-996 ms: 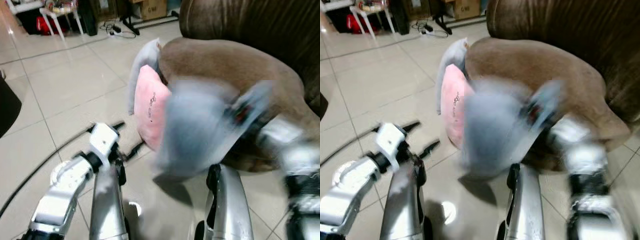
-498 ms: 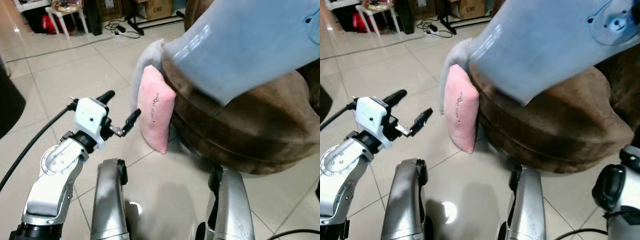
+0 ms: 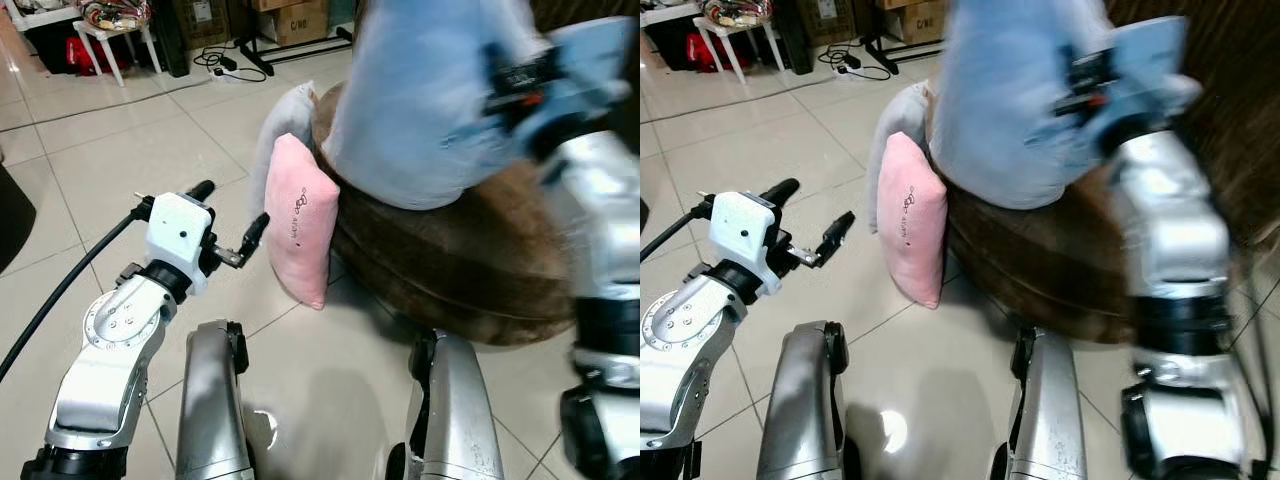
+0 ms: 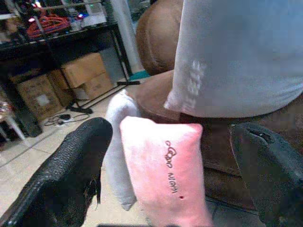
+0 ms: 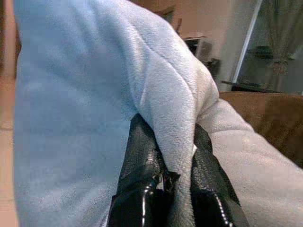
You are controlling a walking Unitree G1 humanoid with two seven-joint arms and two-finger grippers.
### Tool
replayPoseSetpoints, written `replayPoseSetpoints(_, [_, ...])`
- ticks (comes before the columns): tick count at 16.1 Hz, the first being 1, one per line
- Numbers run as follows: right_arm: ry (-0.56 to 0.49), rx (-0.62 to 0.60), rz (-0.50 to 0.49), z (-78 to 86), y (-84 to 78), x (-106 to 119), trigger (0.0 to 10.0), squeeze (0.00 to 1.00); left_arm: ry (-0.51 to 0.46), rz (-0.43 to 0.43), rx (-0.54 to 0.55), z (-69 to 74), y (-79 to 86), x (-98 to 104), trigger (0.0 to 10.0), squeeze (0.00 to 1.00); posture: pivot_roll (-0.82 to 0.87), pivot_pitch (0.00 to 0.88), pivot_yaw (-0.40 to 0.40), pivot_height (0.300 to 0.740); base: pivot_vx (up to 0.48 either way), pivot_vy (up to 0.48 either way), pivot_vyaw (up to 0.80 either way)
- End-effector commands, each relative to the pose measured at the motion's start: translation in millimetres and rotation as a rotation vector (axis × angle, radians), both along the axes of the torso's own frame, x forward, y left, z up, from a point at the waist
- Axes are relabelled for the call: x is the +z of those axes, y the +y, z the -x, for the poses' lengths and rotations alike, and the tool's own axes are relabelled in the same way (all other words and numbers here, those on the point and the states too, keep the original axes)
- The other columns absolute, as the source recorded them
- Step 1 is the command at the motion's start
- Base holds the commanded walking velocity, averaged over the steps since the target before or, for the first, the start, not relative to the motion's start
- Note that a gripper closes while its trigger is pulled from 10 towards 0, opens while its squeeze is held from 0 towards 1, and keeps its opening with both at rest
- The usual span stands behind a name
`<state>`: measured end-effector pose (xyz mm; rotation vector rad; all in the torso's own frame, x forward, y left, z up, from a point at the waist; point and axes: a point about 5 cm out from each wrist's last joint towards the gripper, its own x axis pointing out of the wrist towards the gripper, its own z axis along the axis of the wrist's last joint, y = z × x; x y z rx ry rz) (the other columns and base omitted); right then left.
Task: Move the pillow to the sofa from floor
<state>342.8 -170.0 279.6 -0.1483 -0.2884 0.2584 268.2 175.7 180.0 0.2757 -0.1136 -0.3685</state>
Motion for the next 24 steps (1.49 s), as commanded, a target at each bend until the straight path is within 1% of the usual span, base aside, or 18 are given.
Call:
replayPoseSetpoints(1, [0.100, -0.014, 0.010, -2.2, 4.6, -25, 10.0, 0.00, 0.009, -0.009, 0.049, -0.8, 6.8, -1, 10.0, 0.00, -0.02, 0.000, -0.009, 0.415, 0.000, 0.000, 0.00])
replayPoseSetpoints(2, [0.111, -0.017, -0.014, -0.3, 10.0, -32, 10.0, 0.00, 0.018, -0.013, 0.069, 0.2, 8.6, -4, 10.0, 0.00, -0.02, 0.000, -0.011, 0.425, 0.000, 0.000, 0.00])
replayPoseSetpoints(3, [0.115, -0.021, -0.020, 0.5, 11.6, -35, 10.0, 0.00, 0.022, -0.015, 0.076, 0.6, 9.0, -5, 10.0, 0.00, -0.02, 0.000, -0.011, 0.435, 0.000, 0.000, 0.00])
replayPoseSetpoints(4, [0.127, -0.073, -0.065, 2.5, 9.7, -44, 10.0, 0.00, 0.028, -0.009, 0.088, 2.1, 8.4, -8, 10.0, 0.00, -0.02, 0.000, -0.013, 0.450, 0.000, 0.000, 0.00])
replayPoseSetpoints(5, [0.129, -0.081, -0.080, 4.2, 10.6, -49, 10.0, 0.00, 0.030, -0.006, 0.092, 2.2, 7.2, -9, 10.0, 0.00, -0.02, 0.000, -0.014, 0.460, 0.000, 0.000, 0.00])
replayPoseSetpoints(8, [0.113, -0.079, -0.124, 9.9, 18.1, -54, 10.0, 0.00, 0.025, 0.001, 0.097, 1.2, 4.3, -8, 10.0, 0.00, -0.03, 0.000, -0.014, 0.490, 0.000, 0.000, 0.00])
replayPoseSetpoints(11, [0.097, -0.077, -0.134, 14.4, 26.9, -59, 10.0, 0.00, 0.019, 0.003, 0.103, -0.1, 3.5, -7, 10.0, 0.00, -0.03, 0.000, -0.016, 0.515, 0.000, 0.000, 0.00])
replayPoseSetpoints(12, [0.114, -0.059, -0.144, 16.7, 30.7, -62, 10.0, 0.00, 0.020, 0.005, 0.107, 0.0, 3.4, -7, 10.0, 0.00, -0.03, 0.000, -0.018, 0.525, 0.000, 0.000, 0.00])
replayPoseSetpoints(13, [0.108, -0.073, -0.131, 18.7, 32.2, -64, 10.0, 0.00, 0.021, 0.006, 0.111, 0.4, 3.1, -8, 10.0, 0.00, -0.03, 0.000, -0.019, 0.535, 0.000, 0.000, 0.00])
replayPoseSetpoints(16, [0.131, -0.061, -0.150, 20.2, 34.1, -67, 10.0, 0.00, 0.022, 0.011, 0.114, 0.7, 1.2, -8, 10.0, 0.00, -0.02, 0.000, -0.025, 0.550, 0.000, 0.000, 0.00])
replayPoseSetpoints(18, [0.150, -0.021, -0.148, 23.9, 38.5, -69, 10.0, 0.00, 0.022, 0.017, 0.117, 0.6, -1.0, -8, 10.0, 0.00, -0.02, 0.000, -0.025, 0.570, 0.000, 0.000, 0.00])
replayPoseSetpoints(24, [0.144, -0.005, -0.149, 25.9, 41.4, -67, 10.0, 0.00, 0.021, 0.021, 0.119, 0.2, -1.4, -8, 10.0, 0.00, -0.03, 0.000, -0.022, 0.615, 0.000, 0.000, 0.00])
